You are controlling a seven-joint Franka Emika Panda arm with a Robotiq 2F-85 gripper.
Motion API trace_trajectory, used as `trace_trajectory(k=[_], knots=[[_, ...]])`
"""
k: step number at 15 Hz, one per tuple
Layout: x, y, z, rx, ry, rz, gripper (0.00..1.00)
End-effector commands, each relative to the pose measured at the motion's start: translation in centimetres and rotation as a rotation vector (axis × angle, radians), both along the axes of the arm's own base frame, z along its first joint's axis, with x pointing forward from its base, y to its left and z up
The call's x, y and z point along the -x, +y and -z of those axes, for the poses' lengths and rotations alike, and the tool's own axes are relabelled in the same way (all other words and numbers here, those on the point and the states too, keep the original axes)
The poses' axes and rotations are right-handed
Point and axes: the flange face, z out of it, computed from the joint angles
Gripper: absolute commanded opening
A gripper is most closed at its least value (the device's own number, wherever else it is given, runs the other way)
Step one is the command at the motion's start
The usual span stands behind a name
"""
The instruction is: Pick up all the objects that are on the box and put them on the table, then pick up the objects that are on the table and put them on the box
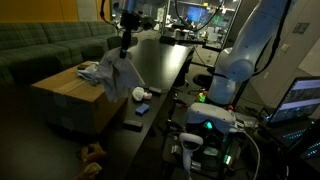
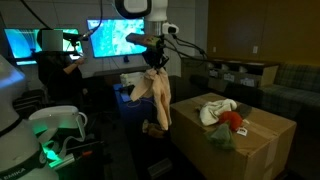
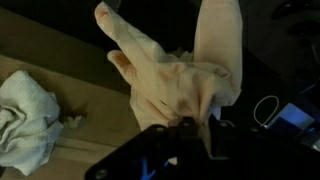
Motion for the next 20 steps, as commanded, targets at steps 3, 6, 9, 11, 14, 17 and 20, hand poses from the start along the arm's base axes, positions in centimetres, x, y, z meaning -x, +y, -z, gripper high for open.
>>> trace_trajectory(k=[3,6,9,11,14,17,20], knots=[[1.9,1.9,9.4,0.09,-0.028,-0.026,0.04],[2.6,3.3,13.2,0.101,-0.022,-0.029,0.04],[2.9,4.7,15.8,0.104,-0.028,-0.027,0.04],[2.8,5.6,17.2,0.095,-0.037,-0.007,0.04],[2.3,6.9,18.7,0.077,-0.053,0.036,0.04],[2.1,7.6,19.7,0.072,-0.069,0.068,0.04],[2.1,7.9,20.2,0.078,-0.077,0.083,0.47]])
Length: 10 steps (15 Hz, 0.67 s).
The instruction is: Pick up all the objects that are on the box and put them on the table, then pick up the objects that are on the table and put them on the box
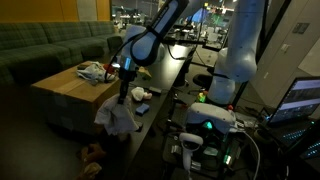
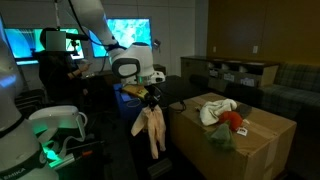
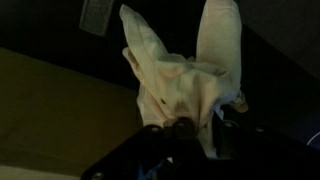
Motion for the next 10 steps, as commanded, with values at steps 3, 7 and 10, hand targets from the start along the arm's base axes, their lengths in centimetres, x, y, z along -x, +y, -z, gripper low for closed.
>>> trace_trajectory(k=[3,7,10], knots=[[-0.7,0.7,-0.6,-0.014,-0.024,0.037,0.7],[-0.9,1.7,-2.3,-0.034,-0.043,0.019,0.99],[-0.7,4.0,-3.3,-0.043,-0.065,-0.016,1.0]])
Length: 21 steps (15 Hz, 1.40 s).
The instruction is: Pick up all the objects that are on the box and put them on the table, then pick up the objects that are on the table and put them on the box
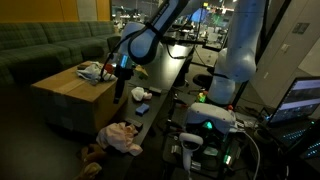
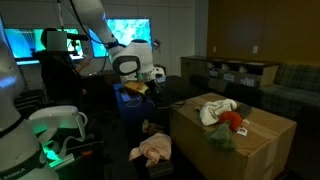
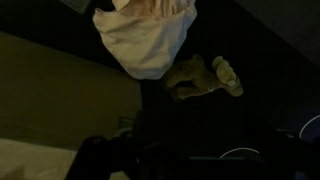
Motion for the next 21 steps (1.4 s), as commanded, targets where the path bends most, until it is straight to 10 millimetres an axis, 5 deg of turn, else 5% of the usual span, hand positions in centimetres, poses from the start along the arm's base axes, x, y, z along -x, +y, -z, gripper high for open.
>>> trace_trajectory(k=[1,11,21], knots=[[0.2,3.2,-1.9,-0.025,-0.026,-0.033,1.0],[3.0,14.5,2.5,-0.046,0.013,-0.142,1.0],[0.2,18.1,10.0,-0.028,-0.046,-0.077,1.0]])
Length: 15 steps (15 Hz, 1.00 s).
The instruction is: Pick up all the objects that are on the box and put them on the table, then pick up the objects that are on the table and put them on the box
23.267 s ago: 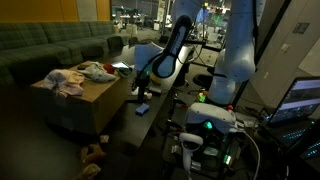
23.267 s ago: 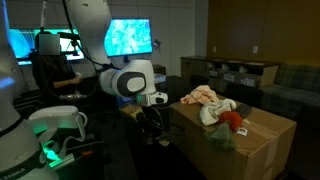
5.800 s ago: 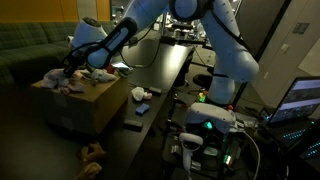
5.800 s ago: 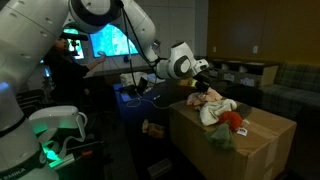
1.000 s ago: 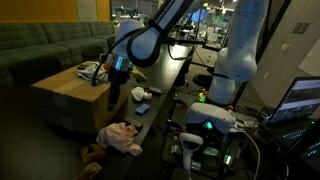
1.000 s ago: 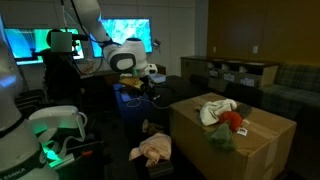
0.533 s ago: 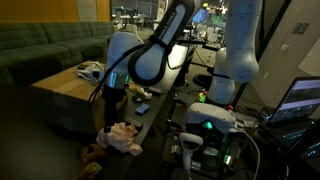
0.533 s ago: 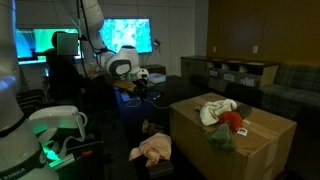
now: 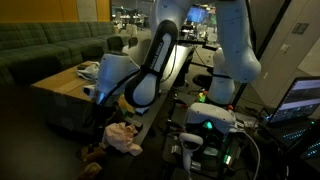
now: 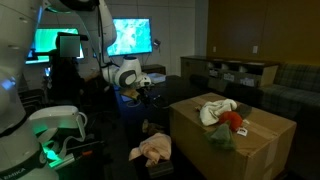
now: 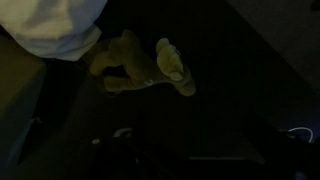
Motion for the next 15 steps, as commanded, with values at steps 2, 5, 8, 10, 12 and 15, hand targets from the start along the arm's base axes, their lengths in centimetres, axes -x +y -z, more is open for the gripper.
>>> trace_trajectory(k=[2,5,8,10,12,15], knots=[[-1.3,2.0,3.7,-0.021,-0.017,0.033,1.0],[-1.5,2.6,5.3,-0.028,-0.029,0.045,1.0],[-2.0,2.7,7.4,-0.025,-0.048,0.069,1.0],[-2.1,2.8,8.4,-0.024,-0.044,0.086,1.0],[-1.9,2.8,9.7,-0.017,-0.043,0.07,1.0],[-1.3,3.0,11.8,0.001,-0.05,0.026,1.0]])
